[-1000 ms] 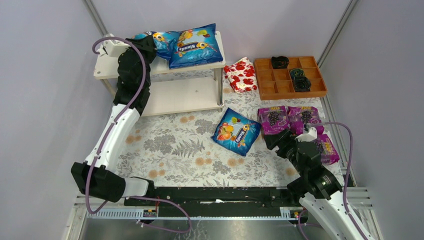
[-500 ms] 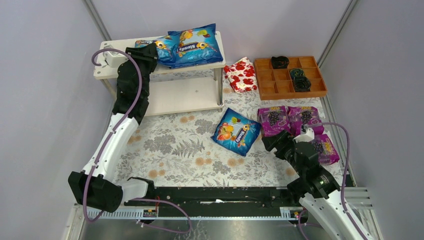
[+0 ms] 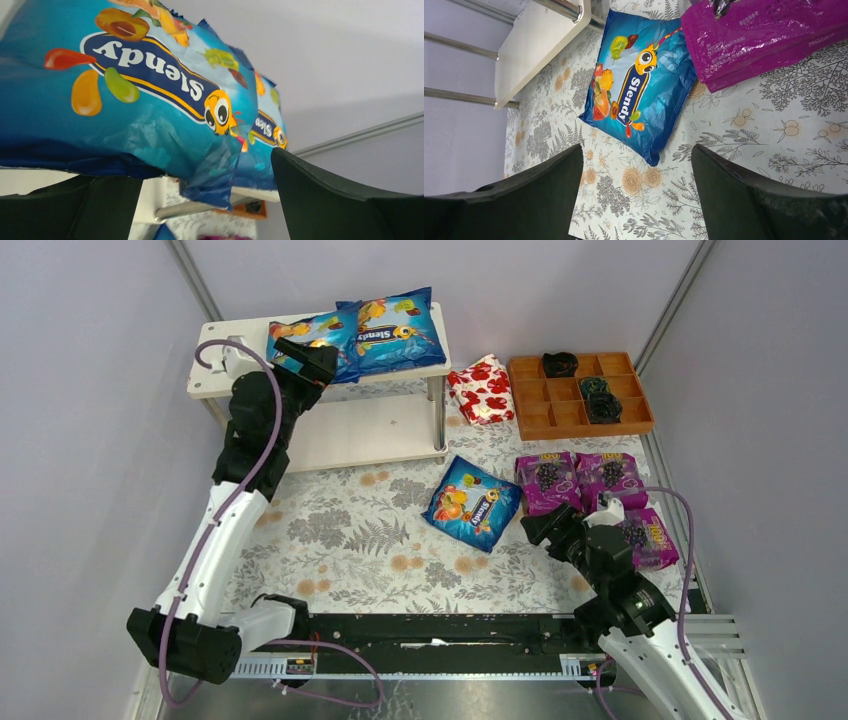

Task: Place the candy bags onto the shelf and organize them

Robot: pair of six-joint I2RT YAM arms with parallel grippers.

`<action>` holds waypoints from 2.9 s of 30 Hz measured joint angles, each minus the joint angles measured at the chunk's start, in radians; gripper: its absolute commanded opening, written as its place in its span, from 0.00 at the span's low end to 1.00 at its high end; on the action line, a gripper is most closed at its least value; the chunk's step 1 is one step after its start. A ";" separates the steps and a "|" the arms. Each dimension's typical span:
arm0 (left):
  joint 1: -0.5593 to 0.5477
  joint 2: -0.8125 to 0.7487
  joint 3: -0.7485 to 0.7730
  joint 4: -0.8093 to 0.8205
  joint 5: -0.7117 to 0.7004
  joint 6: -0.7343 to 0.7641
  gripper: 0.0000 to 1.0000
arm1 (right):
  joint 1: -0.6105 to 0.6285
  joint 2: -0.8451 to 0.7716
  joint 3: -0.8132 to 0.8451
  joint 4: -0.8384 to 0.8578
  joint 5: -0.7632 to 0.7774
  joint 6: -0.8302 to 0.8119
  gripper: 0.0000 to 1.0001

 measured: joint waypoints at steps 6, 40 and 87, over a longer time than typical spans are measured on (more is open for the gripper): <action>0.071 0.016 0.135 -0.232 0.084 0.137 0.88 | 0.000 -0.027 -0.011 0.000 -0.020 0.004 0.86; 0.132 0.109 0.216 -0.254 0.207 0.311 0.67 | 0.000 -0.057 -0.020 -0.025 -0.023 0.003 0.86; 0.197 0.034 0.190 -0.173 0.475 0.317 0.99 | 0.000 0.064 -0.062 0.067 -0.079 0.011 0.86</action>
